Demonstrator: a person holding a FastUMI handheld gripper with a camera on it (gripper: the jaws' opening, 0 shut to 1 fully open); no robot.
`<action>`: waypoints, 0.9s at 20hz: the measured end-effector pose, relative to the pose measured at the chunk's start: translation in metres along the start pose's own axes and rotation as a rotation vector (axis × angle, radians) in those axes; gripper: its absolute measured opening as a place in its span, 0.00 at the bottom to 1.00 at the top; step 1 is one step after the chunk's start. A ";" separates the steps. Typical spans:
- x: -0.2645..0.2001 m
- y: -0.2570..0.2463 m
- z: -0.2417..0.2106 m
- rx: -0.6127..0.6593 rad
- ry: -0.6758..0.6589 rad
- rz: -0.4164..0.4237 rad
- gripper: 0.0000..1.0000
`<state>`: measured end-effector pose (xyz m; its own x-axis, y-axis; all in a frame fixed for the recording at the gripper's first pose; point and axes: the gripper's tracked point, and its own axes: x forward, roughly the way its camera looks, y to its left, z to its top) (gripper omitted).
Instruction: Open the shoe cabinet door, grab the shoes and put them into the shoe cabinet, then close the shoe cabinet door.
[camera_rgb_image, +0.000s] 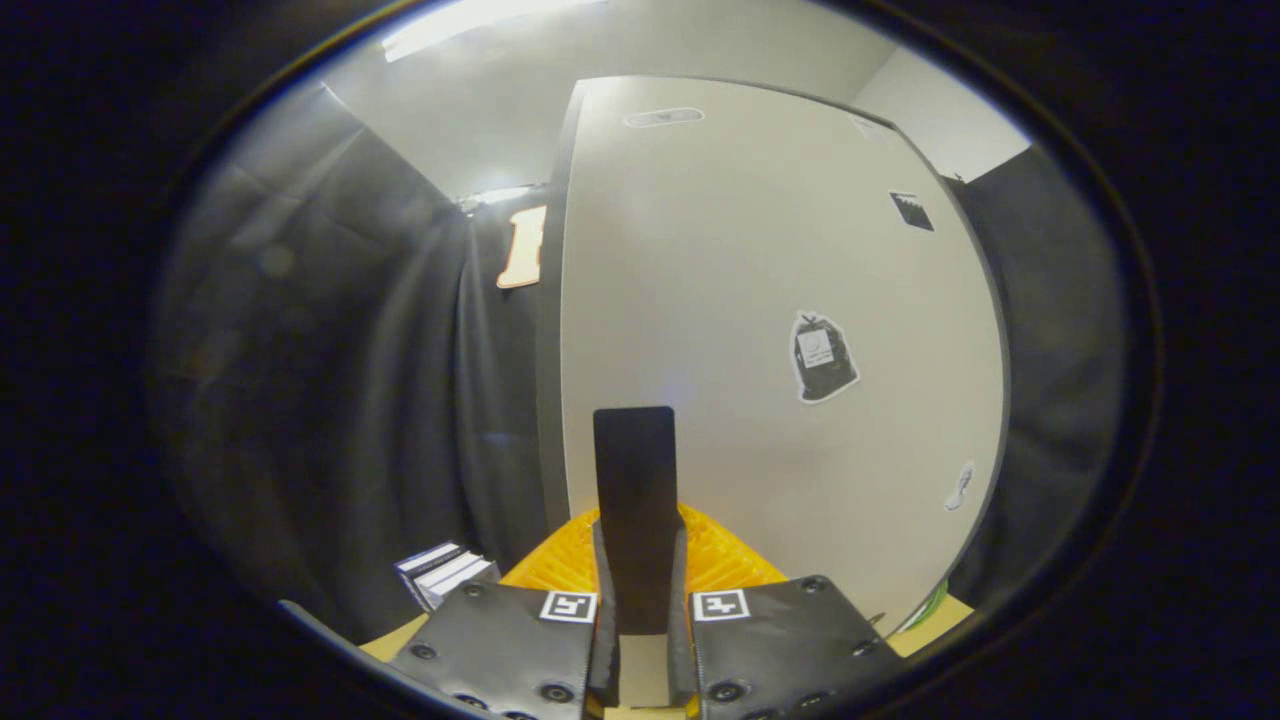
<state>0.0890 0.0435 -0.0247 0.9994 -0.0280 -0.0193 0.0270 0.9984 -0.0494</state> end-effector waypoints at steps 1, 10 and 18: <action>-0.006 0.000 0.000 0.005 -0.002 0.006 0.20; -0.037 -0.009 0.004 0.018 0.010 0.084 0.20; -0.050 -0.023 0.004 0.045 0.028 0.143 0.20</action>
<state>0.0384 0.0219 -0.0184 0.9922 0.1137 -0.0503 -0.1138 0.9935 0.0010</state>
